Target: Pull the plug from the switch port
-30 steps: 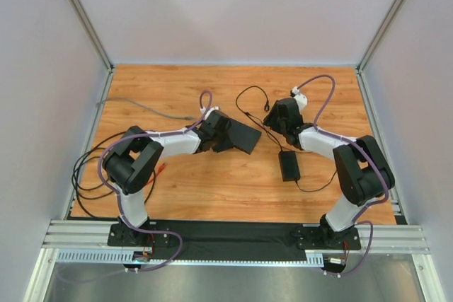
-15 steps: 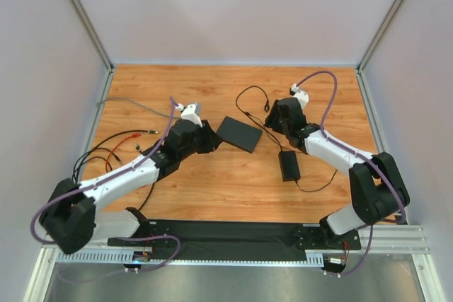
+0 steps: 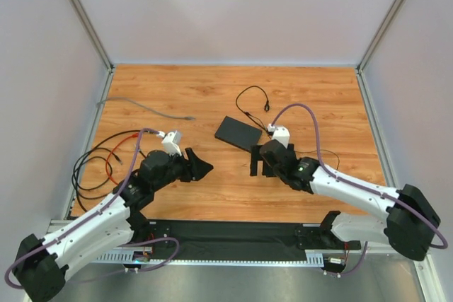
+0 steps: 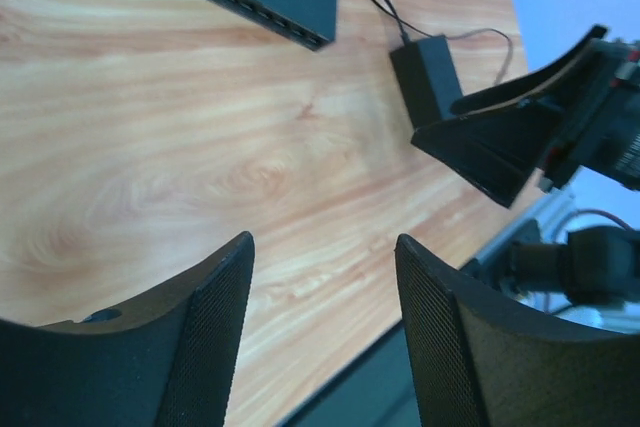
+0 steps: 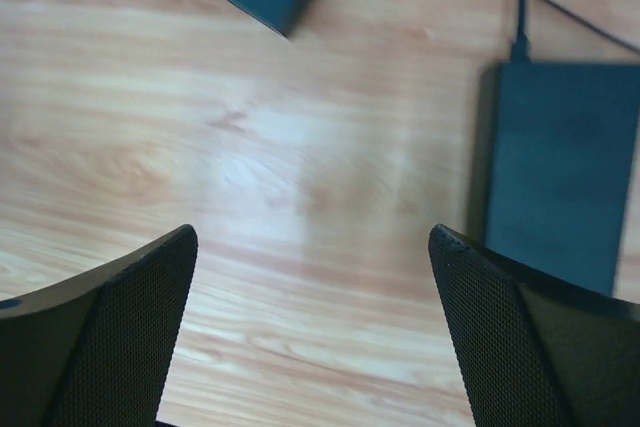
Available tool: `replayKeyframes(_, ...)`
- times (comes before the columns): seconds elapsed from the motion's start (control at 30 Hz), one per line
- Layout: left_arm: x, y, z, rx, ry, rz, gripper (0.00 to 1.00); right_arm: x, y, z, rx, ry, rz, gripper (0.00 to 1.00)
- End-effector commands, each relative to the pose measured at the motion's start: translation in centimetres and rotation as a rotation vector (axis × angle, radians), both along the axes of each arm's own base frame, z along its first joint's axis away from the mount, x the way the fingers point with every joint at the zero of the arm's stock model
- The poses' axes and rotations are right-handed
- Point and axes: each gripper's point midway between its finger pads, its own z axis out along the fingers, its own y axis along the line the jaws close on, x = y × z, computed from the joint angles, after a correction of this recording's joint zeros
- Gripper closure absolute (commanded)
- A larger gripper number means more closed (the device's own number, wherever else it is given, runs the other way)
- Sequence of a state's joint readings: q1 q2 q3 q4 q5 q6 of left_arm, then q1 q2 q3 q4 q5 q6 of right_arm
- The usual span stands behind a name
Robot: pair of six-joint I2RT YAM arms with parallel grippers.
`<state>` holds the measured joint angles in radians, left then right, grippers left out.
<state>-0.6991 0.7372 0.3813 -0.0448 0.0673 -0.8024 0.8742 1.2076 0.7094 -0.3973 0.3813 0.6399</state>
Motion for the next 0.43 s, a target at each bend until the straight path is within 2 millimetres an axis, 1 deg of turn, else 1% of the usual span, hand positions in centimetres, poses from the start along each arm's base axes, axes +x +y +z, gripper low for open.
replayKeyframes(0.0, -2.6, -0.7, 0.4, -0.12, 0.027, -0.078, 0.33, -1.9, -2.1, -0.8, 0.019, 0.02, -0.044, 0.0)
replayKeyframes(0.03, -3.0, -0.7, 0.2, -0.151, 0.052, -0.079, 0.33, -2.2, -2.4, -0.4, 0.038, 0.014, -0.045, 0.0)
replayKeyframes(0.07, -3.6, -1.2, 0.8, -0.212, 0.016, -0.115, 0.32, -2.7, -2.6, -0.6, 0.045, 0.024, -0.042, 0.0)
replayKeyframes(0.13, -4.3, -1.6, 1.5, -0.281, -0.007, -0.154, 0.32, -3.3, -3.0, -0.4, 0.056, 0.032, -0.039, 0.0)
replayKeyframes(0.17, -4.9, -2.0, 2.2, -0.346, -0.031, -0.193, 0.32, -3.5, -3.0, 0.3, 0.083, 0.017, -0.033, 0.0)
replayKeyframes(0.2, -5.2, -2.1, 2.4, -0.371, -0.042, -0.208, 0.32, -3.8, -3.2, -0.1, 0.09, 0.021, -0.036, 0.0)
replayKeyframes(0.23, -5.4, -2.2, 2.7, -0.394, -0.057, -0.225, 0.32, -3.8, -3.2, 0.5, 0.121, 0.002, -0.032, 0.0)
replayKeyframes(0.3, -6.2, -2.5, 3.5, -0.446, -0.093, -0.277, 0.31, -4.2, -3.1, 0.1, 0.148, -0.003, -0.011, 0.0)
replayKeyframes(0.33, -6.6, -2.6, 3.9, -0.464, -0.106, -0.3, 0.32, -4.5, -2.8, 0.5, 0.179, -0.009, 0.005, 0.0)
replayKeyframes(0.37, -7.4, -2.9, 4.8, -0.505, -0.136, -0.353, 0.32, -4.6, -2.2, 0.8, 0.214, -0.02, 0.029, 0.0)
replayKeyframes(0.4, -7.9, -3.0, 5.5, -0.535, -0.152, -0.385, 0.32, -4.8, -1.6, 1.9, 0.262, -0.056, 0.08, 0.0)
